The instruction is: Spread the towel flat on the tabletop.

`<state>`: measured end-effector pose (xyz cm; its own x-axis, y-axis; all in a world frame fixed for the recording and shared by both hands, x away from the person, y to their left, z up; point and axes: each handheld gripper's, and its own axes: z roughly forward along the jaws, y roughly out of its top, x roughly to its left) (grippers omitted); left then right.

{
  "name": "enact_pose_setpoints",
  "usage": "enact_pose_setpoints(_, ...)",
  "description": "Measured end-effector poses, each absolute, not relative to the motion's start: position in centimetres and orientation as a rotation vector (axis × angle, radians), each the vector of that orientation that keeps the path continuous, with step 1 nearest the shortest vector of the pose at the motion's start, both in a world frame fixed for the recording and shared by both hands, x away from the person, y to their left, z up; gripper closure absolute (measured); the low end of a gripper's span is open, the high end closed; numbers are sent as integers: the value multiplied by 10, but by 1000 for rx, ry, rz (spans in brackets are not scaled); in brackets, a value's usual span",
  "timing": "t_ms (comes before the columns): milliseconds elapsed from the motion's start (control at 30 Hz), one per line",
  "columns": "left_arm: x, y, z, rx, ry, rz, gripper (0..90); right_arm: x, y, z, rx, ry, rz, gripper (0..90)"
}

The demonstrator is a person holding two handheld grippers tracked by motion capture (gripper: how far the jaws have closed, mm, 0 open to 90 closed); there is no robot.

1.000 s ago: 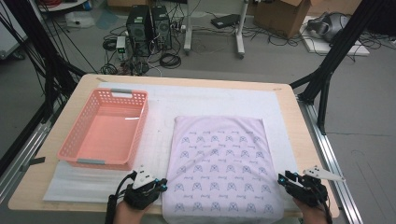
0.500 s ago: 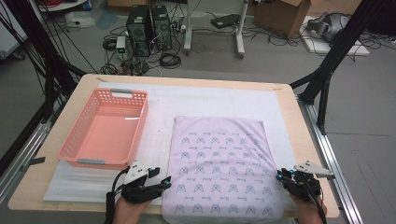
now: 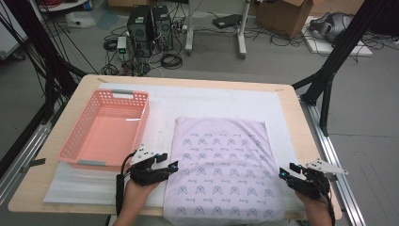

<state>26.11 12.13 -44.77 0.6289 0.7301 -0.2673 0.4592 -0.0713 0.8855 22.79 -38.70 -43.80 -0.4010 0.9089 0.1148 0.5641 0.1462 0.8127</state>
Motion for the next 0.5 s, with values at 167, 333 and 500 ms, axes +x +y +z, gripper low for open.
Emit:
enact_pose_setpoints(167,258,121,-440,1656,925,330,276,221,-388,-431,1339,1990,1211,304)
enact_pose_setpoints(333,257,119,-438,1651,881,344,181,223,-384,-427,1293,1971,1248,246)
enact_pose_setpoints(500,255,119,-437,1676,883,367,213,224,-381,-428,1281,1989,1237,246)
